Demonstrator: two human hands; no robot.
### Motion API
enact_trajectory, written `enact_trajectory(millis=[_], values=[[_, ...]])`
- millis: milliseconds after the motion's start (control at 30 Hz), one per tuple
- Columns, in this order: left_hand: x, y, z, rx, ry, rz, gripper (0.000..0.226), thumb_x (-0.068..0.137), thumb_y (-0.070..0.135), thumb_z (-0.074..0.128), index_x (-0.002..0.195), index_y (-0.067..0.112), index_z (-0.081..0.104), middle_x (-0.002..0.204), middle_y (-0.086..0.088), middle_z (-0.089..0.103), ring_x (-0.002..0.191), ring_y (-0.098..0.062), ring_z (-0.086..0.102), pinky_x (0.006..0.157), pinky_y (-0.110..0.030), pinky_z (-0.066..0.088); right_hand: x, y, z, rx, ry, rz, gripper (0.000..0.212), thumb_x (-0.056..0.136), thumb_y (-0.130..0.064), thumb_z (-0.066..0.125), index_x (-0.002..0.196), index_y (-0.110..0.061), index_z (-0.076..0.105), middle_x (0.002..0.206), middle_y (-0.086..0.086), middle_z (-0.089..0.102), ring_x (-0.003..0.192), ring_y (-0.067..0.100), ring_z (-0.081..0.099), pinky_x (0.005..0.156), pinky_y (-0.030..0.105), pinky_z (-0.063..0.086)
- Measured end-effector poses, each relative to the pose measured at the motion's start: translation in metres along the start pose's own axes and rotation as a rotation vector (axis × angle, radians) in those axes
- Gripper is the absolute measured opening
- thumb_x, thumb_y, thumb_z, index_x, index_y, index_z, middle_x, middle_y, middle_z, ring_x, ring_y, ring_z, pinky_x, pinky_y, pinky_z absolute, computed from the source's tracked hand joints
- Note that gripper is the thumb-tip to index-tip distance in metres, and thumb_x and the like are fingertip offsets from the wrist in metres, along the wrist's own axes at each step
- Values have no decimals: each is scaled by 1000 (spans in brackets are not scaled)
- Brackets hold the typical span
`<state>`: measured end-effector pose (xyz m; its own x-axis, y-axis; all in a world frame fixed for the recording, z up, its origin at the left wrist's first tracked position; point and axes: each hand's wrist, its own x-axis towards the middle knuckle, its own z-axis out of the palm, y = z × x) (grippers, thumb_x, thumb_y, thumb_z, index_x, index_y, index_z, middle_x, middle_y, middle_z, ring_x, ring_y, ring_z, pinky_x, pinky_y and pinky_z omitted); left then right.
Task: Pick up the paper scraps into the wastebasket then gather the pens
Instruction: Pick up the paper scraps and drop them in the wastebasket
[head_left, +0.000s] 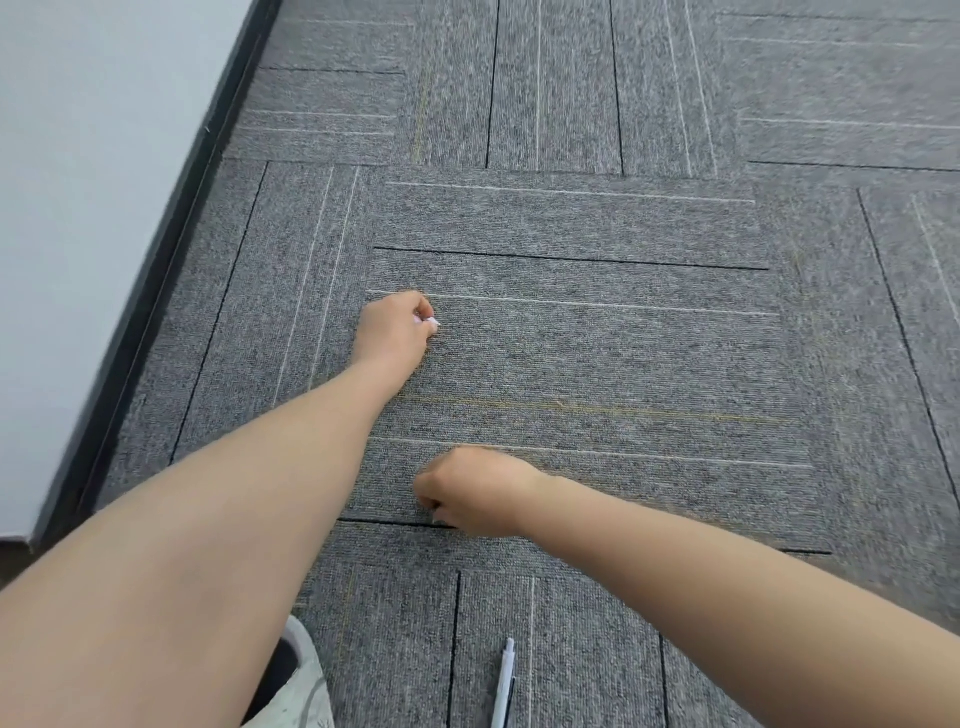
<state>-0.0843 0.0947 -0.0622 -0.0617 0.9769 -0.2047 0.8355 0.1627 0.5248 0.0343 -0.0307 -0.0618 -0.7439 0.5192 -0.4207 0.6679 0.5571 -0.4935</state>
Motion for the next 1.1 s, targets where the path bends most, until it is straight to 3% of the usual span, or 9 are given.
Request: enact_trajectory(millis=[233, 400, 633, 800, 933, 1100], values=[[-2, 11, -4, 71, -47, -24, 11, 93, 18, 58, 87, 11, 65, 90, -3, 62, 80, -20, 56, 67, -32, 40, 9, -5, 2, -74, -59, -1, 15, 89, 1, 48, 81, -11, 52, 90, 6, 60, 79, 24, 60, 67, 41, 57], [-3, 11, -4, 86, -64, -29, 12, 93, 18, 58, 87, 10, 65, 90, -3, 61, 82, -20, 54, 68, -32, 39, -8, 7, -9, 145, 5, 70, 12, 89, -7, 47, 79, -12, 53, 88, 6, 60, 81, 25, 56, 72, 40, 51], [-27, 14, 1, -32, -21, -36, 13, 91, 19, 58, 80, 16, 63, 80, 2, 65, 65, -12, 55, 56, -26, 39, -42, 29, -16, 272, 142, 185, 9, 88, -12, 52, 80, -16, 54, 86, 4, 64, 80, 24, 56, 71, 35, 48], [-57, 74, 18, -183, -75, 114, 9, 88, 18, 61, 79, 15, 64, 68, 4, 58, 63, -11, 51, 61, -25, 33, -91, 56, -51, 319, 367, 341, 10, 90, -15, 55, 81, -18, 58, 81, -3, 60, 76, 17, 54, 67, 28, 42], [-78, 155, 44, -286, -133, 281, 8, 87, 19, 62, 80, 14, 64, 76, 2, 62, 73, -15, 54, 66, -26, 36, -166, 85, -93, 335, 676, 528, 11, 89, -14, 57, 79, -14, 62, 73, -5, 61, 61, 7, 53, 66, 29, 47], [-116, 287, 68, -491, -227, 511, 9, 86, 17, 63, 77, 14, 62, 64, 5, 59, 63, -19, 58, 63, -36, 52, -299, 106, -125, 235, 1096, 817, 11, 83, -11, 60, 73, -17, 60, 67, -5, 58, 67, 17, 55, 63, 30, 44]])
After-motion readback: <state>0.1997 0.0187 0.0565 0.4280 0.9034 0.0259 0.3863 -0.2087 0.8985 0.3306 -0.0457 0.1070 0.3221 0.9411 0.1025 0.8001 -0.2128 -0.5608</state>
